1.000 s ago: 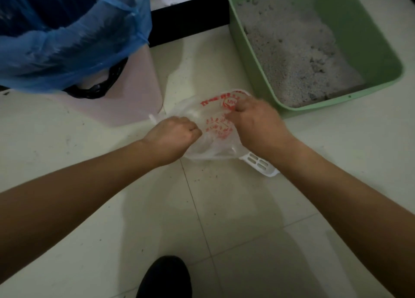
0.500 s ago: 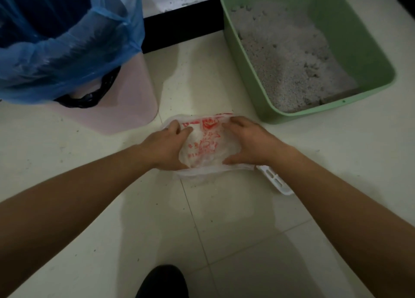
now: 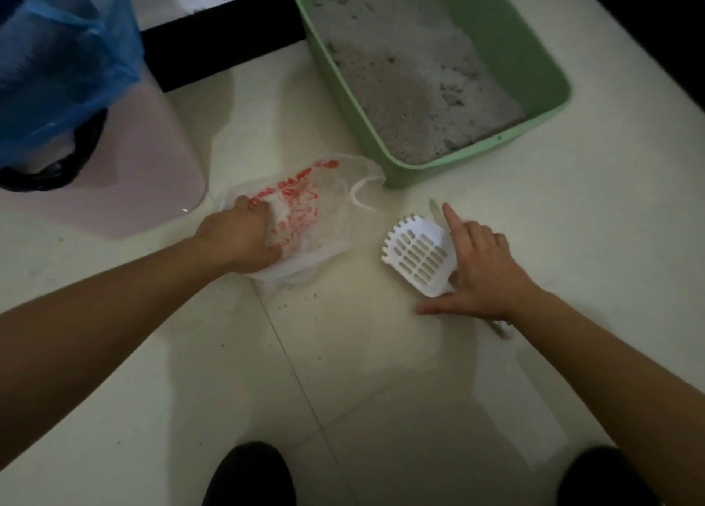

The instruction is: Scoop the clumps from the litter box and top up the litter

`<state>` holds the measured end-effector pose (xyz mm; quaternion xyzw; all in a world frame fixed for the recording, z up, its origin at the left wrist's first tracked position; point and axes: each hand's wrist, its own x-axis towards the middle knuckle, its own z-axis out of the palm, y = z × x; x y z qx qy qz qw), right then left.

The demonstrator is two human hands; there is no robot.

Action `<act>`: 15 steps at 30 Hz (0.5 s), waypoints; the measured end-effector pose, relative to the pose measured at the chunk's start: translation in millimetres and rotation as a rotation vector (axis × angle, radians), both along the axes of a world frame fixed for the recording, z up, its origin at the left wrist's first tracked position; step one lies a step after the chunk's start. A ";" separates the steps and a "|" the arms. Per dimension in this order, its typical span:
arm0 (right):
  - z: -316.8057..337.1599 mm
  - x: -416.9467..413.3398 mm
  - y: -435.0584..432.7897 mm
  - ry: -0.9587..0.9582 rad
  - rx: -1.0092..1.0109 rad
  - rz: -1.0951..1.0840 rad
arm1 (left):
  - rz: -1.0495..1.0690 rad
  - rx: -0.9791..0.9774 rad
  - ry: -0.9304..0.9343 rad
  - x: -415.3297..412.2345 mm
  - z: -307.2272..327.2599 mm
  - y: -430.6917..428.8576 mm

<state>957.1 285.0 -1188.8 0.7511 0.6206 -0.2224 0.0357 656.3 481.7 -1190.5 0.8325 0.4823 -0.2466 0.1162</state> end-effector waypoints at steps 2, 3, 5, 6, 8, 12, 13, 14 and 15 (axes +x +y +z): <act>-2.1 8.2 -9.6 0.110 -0.046 -0.113 | 0.017 0.008 -0.009 6.8 4.3 1.2; -2.7 12.5 -14.4 0.167 -0.044 -0.149 | 0.005 0.032 -0.026 10.8 7.7 1.7; -0.7 17.0 -19.5 0.205 0.041 -0.128 | -0.054 0.133 -0.108 19.5 16.3 3.8; 3.2 17.9 -20.7 0.193 0.106 -0.095 | -0.070 0.191 -0.190 25.2 22.0 5.4; 16.9 18.7 -18.4 0.177 0.228 -0.051 | -0.033 0.252 -0.369 37.8 36.2 11.1; 43.6 37.7 2.5 0.145 0.577 -0.038 | 0.169 0.178 -0.566 72.9 69.5 28.8; 50.3 45.5 12.1 0.141 0.637 -0.096 | 0.212 0.167 -0.582 81.2 76.9 34.9; 57.8 53.3 24.2 0.152 0.672 -0.177 | 0.262 0.146 -0.602 88.4 82.8 40.3; 67.6 60.5 36.8 0.178 0.678 -0.275 | 0.320 0.107 -0.618 95.9 89.9 43.9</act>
